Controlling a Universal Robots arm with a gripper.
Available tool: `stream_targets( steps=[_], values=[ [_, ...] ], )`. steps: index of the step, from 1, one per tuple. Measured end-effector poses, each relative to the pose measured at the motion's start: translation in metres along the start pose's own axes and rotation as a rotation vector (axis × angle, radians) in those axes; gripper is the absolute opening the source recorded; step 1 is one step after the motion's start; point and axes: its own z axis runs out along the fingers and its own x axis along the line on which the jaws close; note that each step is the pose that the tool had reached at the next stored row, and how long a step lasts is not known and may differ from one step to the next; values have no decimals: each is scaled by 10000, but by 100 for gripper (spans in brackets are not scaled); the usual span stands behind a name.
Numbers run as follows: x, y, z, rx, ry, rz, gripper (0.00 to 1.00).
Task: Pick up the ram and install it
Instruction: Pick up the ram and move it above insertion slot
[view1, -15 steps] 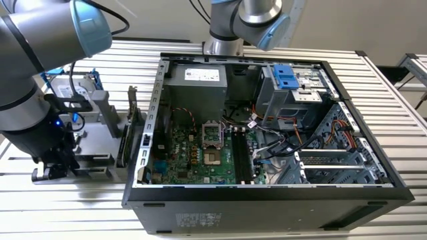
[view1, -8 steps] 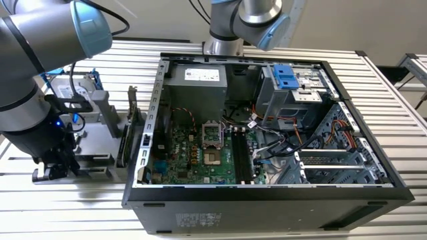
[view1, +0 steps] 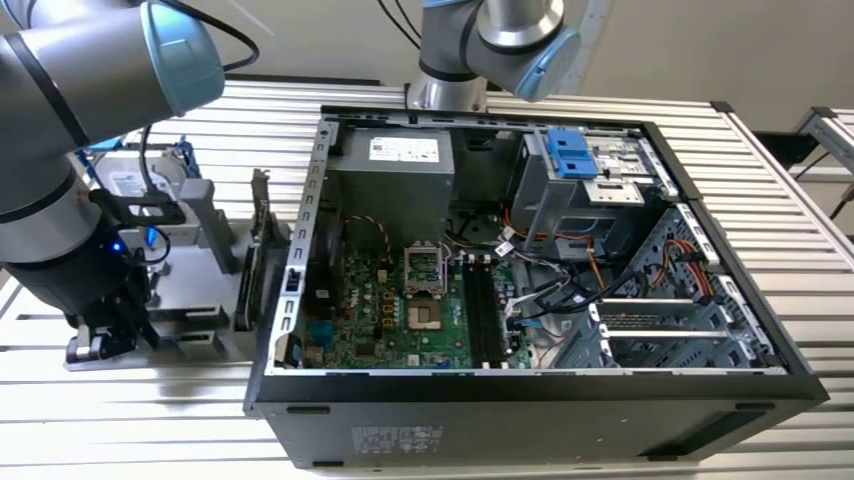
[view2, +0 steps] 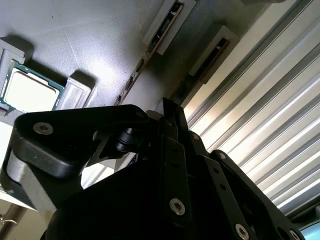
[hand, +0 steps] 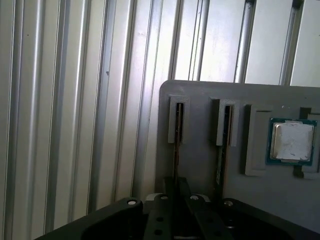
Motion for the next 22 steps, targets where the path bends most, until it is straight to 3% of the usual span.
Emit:
stream_targets(
  steps=[13,22],
  values=[
    [0,0,-18,0,0,0,0],
    [3,-1,-90,0,0,0,0]
  ],
)
